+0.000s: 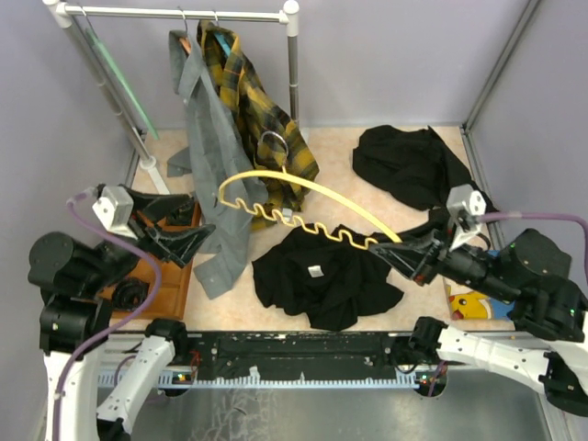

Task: Place the shirt on the hanger

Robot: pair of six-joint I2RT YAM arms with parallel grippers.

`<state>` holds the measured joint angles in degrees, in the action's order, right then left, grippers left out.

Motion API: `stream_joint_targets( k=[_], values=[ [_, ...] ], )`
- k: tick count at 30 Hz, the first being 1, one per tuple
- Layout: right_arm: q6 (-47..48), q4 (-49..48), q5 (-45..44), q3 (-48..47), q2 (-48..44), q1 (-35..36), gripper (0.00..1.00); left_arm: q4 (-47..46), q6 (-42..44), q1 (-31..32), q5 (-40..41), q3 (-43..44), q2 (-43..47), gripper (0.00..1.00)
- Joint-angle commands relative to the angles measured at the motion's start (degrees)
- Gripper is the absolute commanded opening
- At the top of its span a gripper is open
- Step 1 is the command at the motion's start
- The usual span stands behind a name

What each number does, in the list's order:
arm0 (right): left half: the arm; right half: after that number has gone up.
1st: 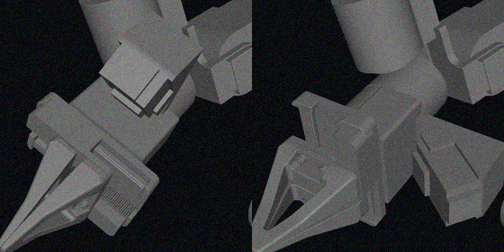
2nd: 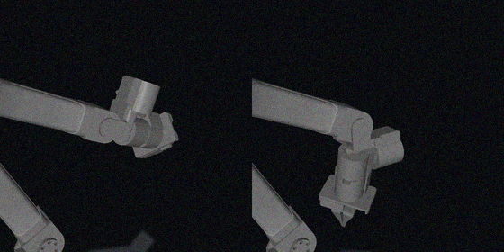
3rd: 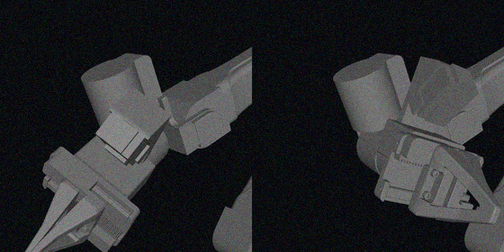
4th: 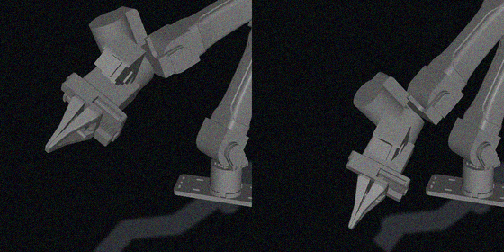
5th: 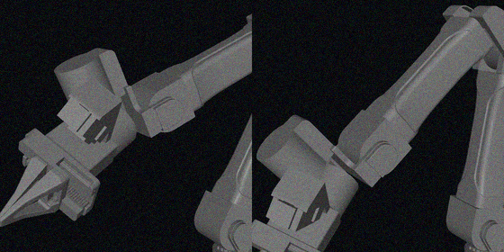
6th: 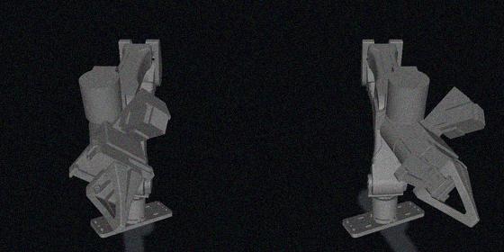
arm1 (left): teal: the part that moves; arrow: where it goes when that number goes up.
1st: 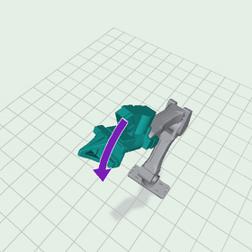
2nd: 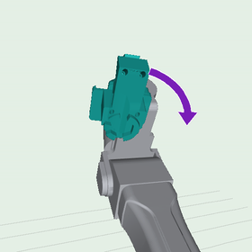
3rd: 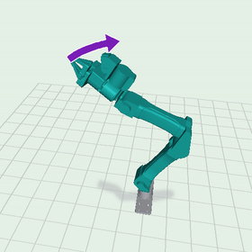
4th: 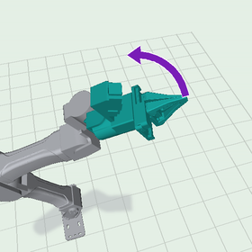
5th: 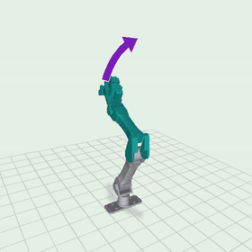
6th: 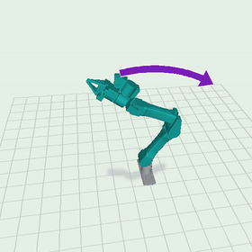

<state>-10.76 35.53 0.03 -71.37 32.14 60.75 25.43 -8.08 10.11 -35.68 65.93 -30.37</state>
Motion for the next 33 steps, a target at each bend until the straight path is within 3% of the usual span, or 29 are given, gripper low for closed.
stream_joint_targets(
  k=[1, 7, 13, 23, 28, 31, 33],
  values=[
    [-0.45, -3.07, 12.58, -0.79, -3.34, 0.42, 0.0, -3.24, 3.03, -0.18, -15.08, 3.7, -4.26, 0.89],
    [0.85, 0.68, 19.65, -3.79, -2.67, 0.46, 0.0, -4.51, 0.91, -0.18, -27.75, 7.5, -10.85, 0.84],
    [0.52, -0.79, 21.82, -3.71, -2.34, 0.42, 0.0, -9.41, -3.25, 1.29, -35.28, 5.49, -11.2, 0.75],
    [-0.13, -3.17, 19.71, -3.95, -0.48, 0.42, 0.0, -11.41, -6.05, 3.42, -39.28, 1.65, -12.17, 0.6],
    [-0.15, -2.93, 17.31, -3.33, -0.63, 0.44, 0.0, -9.29, -3.95, 3.43, -39.47, 2.36, -13.62, 0.43],
    [0.27, -1.51, 16.19, -3.57, -0.43, 0.42, 0.0, -8.39, -2.78, 3.47, -38.84, 2.79, -14.05, 0.18],
    [0.37, -0.73, 15.34, -3.59, -0.28, 0.43, 0.0, -8.57, -2.65, 3.49, -38.59, 2.67, -14.03, 0.11]
  ],
)
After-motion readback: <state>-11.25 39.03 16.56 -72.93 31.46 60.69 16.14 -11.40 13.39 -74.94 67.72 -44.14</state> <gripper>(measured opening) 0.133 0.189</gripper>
